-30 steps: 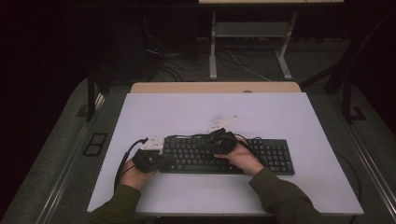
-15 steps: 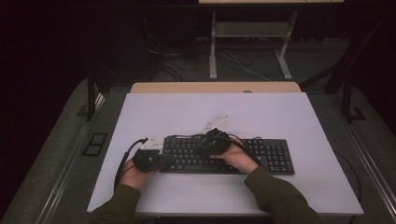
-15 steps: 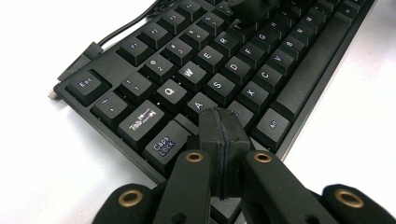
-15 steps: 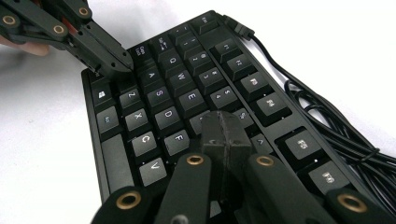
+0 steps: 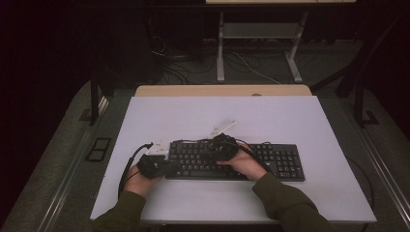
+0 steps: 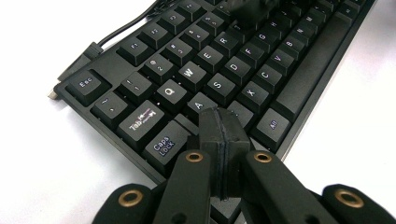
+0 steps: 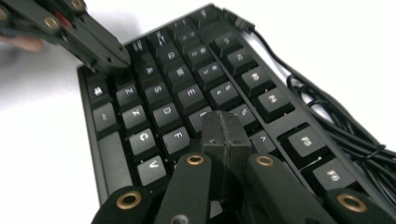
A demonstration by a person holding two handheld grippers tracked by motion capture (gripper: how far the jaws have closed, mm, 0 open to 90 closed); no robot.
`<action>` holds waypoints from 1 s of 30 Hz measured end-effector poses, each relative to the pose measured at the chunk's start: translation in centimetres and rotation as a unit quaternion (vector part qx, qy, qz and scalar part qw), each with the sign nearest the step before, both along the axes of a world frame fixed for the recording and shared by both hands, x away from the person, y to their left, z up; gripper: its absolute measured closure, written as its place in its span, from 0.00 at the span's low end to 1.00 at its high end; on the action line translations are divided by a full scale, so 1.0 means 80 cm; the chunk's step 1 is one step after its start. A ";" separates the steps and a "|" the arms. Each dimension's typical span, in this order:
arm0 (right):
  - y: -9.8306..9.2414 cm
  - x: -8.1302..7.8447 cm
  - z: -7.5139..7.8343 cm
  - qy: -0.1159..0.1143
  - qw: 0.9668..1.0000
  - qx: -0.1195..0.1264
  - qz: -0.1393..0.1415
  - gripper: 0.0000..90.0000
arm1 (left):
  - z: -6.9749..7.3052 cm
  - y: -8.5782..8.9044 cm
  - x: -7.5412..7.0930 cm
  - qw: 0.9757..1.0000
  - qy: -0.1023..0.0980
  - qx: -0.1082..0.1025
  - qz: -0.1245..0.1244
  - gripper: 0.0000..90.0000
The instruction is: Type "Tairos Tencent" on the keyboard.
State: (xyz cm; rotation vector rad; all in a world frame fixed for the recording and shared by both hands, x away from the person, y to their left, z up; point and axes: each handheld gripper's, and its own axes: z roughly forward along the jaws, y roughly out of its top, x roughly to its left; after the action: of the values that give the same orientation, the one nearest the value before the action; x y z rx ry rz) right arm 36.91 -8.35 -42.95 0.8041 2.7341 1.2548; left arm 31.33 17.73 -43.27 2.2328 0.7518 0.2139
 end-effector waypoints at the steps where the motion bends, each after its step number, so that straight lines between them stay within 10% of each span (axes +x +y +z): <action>1: -0.002 0.001 0.002 -0.001 1.000 0.005 -0.002 0.99 | 0.000 0.000 0.000 1.000 0.000 0.000 0.000 0.99; 30: -0.066 -0.019 0.024 -0.040 0.996 0.071 -0.018 0.31 | 0.002 -0.001 0.001 1.000 -0.005 0.001 0.005 0.99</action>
State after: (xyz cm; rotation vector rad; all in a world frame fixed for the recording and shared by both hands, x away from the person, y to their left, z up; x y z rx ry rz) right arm 35.40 -13.63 -41.01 0.7924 2.5793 1.4548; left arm 31.40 17.67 -43.13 2.2280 0.7581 0.2311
